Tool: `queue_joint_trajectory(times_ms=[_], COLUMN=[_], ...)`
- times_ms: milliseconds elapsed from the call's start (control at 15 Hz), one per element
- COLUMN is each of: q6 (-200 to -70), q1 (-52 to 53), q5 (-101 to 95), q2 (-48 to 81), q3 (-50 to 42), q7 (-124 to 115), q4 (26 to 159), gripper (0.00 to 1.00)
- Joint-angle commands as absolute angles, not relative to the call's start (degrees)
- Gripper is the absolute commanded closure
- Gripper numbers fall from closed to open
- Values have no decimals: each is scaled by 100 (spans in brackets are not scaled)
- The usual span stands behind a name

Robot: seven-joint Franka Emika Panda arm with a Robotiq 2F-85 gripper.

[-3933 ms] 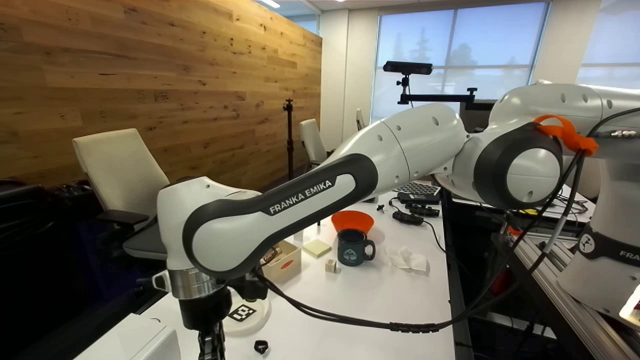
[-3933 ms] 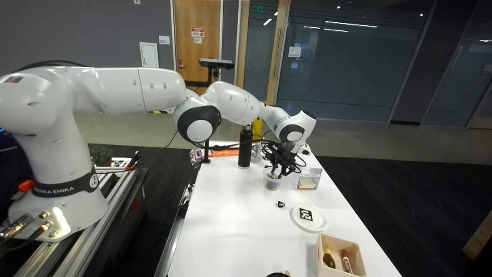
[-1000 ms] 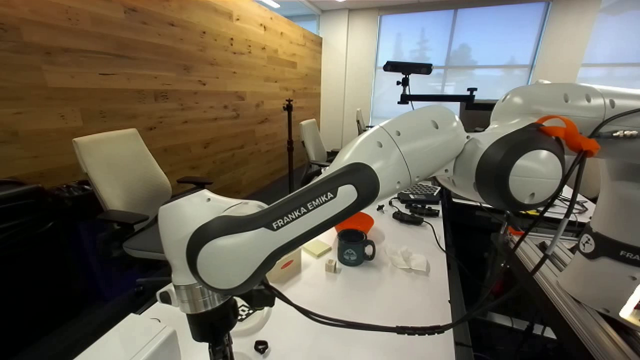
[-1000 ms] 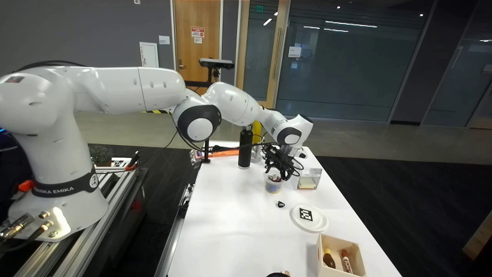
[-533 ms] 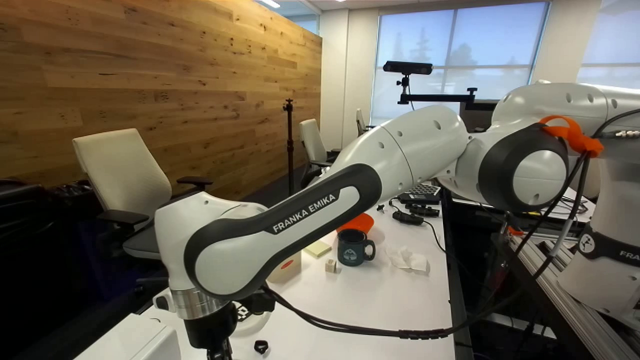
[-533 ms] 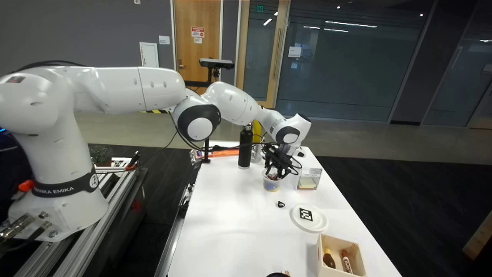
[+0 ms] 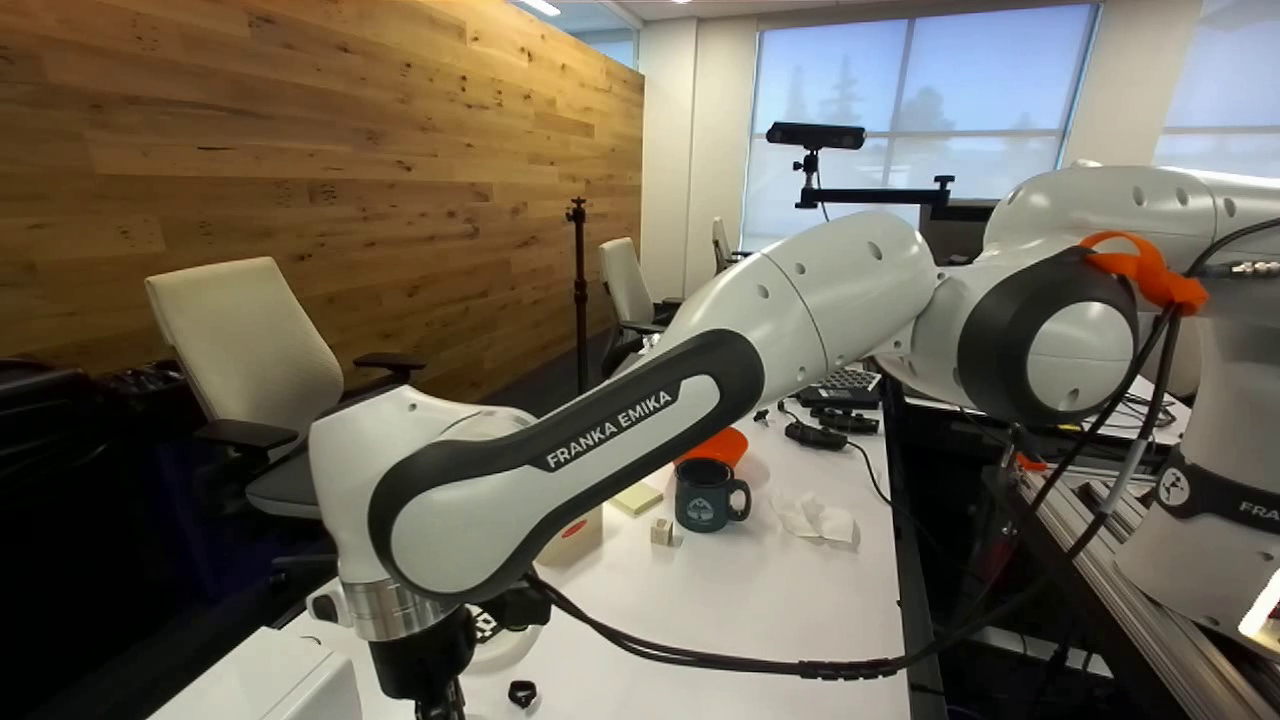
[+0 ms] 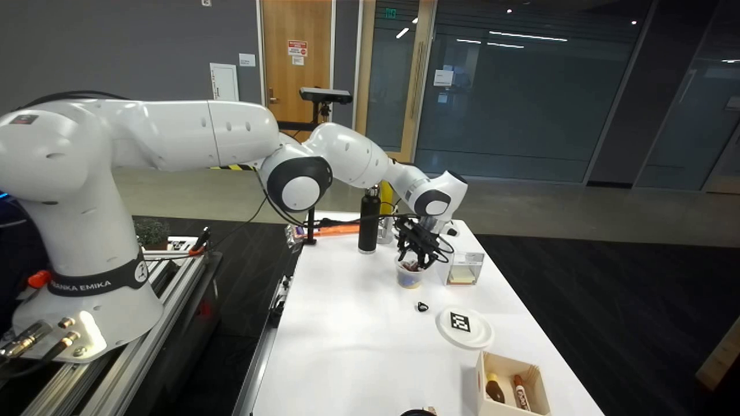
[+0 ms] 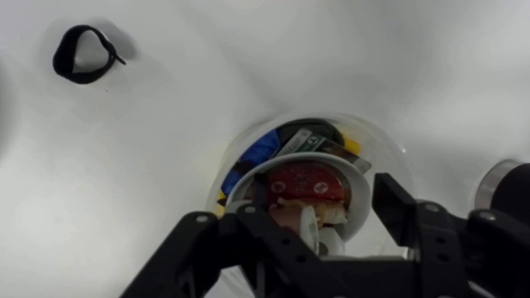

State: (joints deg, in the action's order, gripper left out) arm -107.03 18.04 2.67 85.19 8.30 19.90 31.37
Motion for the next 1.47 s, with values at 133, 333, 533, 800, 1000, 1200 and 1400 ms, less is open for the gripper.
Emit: queue_joint_trajectory(times_ms=[133,333,533,800,1000,1200,1400], q6=[-10600,-10601,-10466,-10607,-10500,-10543,-10532], q1=[1780,1764,1764,1729,1745,1734,1728], q5=[252,253,225,236,214,222,222], q2=[8542,8519,8705,8509,8687,8648,8661], q3=[833,831,839,811,826,818,805], q7=[1980,1959,1937,1937,1931,1937,1925], q4=[3416,3433,3025,3305,2923,2920,2749], gripper=[18,45,65,94,100,99,99])
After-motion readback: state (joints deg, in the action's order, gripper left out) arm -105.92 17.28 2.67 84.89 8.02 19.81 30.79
